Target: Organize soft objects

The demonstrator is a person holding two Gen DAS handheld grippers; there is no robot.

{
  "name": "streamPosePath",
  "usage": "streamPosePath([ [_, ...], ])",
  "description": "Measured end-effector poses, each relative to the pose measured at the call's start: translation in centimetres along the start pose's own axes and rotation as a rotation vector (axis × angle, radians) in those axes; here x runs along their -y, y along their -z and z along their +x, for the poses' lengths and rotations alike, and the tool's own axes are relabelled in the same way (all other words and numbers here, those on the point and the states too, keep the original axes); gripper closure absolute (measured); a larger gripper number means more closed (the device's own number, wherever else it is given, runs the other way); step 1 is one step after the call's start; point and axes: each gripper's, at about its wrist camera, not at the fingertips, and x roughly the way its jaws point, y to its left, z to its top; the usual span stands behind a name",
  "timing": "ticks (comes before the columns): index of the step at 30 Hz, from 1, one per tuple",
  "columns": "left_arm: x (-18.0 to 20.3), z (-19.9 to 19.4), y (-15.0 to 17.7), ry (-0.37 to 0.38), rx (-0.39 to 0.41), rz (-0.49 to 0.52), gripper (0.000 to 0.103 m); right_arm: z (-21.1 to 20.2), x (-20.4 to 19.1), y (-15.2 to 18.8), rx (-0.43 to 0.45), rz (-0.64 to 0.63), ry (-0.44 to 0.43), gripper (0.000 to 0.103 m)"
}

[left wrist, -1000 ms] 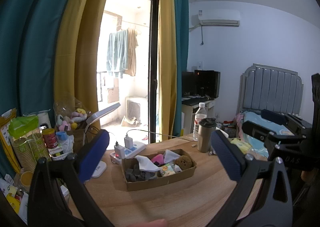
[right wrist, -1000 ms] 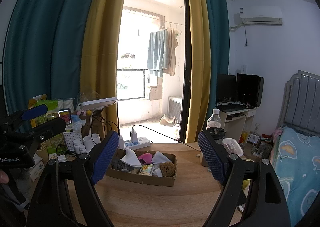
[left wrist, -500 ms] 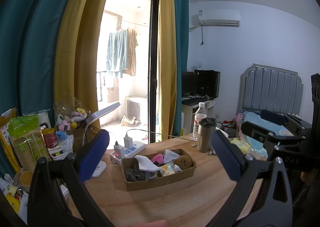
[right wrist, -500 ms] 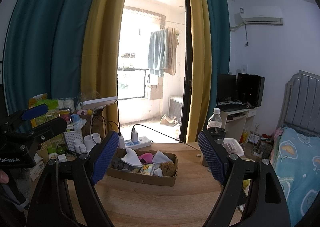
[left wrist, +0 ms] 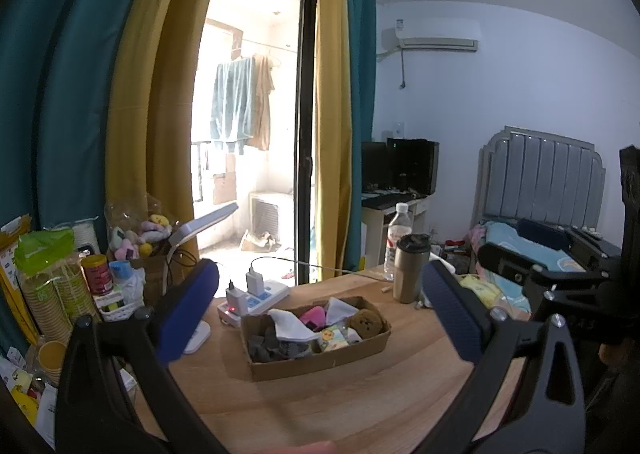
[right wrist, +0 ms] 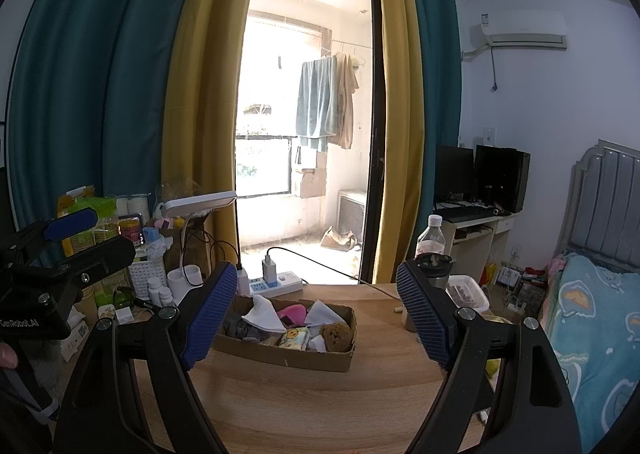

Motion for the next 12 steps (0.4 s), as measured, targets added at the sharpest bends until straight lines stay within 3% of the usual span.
streamPosePath([
  [12, 0.37, 0.41, 0.89, 0.005, -0.004, 0.000, 0.001, 0.05, -0.05, 0.17, -0.002, 0.000, 0.000, 0.018],
])
